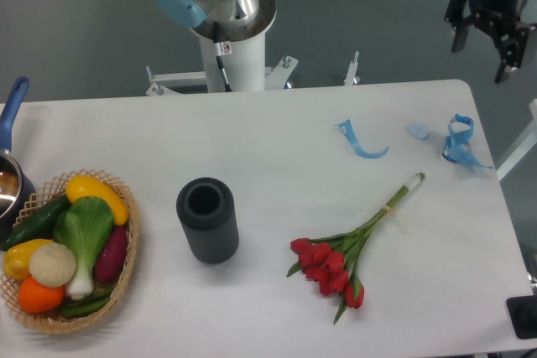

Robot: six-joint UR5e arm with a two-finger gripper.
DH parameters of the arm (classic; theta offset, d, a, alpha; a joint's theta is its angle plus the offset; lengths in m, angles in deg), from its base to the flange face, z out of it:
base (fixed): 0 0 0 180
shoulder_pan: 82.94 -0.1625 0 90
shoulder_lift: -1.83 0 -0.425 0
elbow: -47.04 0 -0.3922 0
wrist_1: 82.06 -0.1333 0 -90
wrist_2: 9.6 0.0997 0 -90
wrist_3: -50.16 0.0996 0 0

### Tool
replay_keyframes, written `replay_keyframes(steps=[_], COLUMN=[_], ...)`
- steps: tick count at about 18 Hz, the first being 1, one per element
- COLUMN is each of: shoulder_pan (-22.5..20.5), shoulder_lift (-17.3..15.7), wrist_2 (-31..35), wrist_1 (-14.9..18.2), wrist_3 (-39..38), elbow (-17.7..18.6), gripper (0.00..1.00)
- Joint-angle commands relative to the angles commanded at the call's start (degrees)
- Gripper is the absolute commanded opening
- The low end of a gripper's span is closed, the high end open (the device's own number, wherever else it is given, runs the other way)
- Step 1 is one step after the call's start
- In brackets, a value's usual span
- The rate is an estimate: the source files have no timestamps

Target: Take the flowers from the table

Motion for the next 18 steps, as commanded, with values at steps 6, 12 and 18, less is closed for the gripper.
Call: replay_keyframes(steps=[6,12,18], shoulder_pan=[-0.1,1.7,6.5], shoulder_lift=[-1.1,-1.2,0.3], wrist_2=[-1.1,-1.3,-1.2], wrist_1=[-1.1,-8.9,-13.3], wrist_3=[-0.7,-7.2,-17.1], elbow=[1.9,7.9,12.4], gripper=[1.00,1.00,1.00])
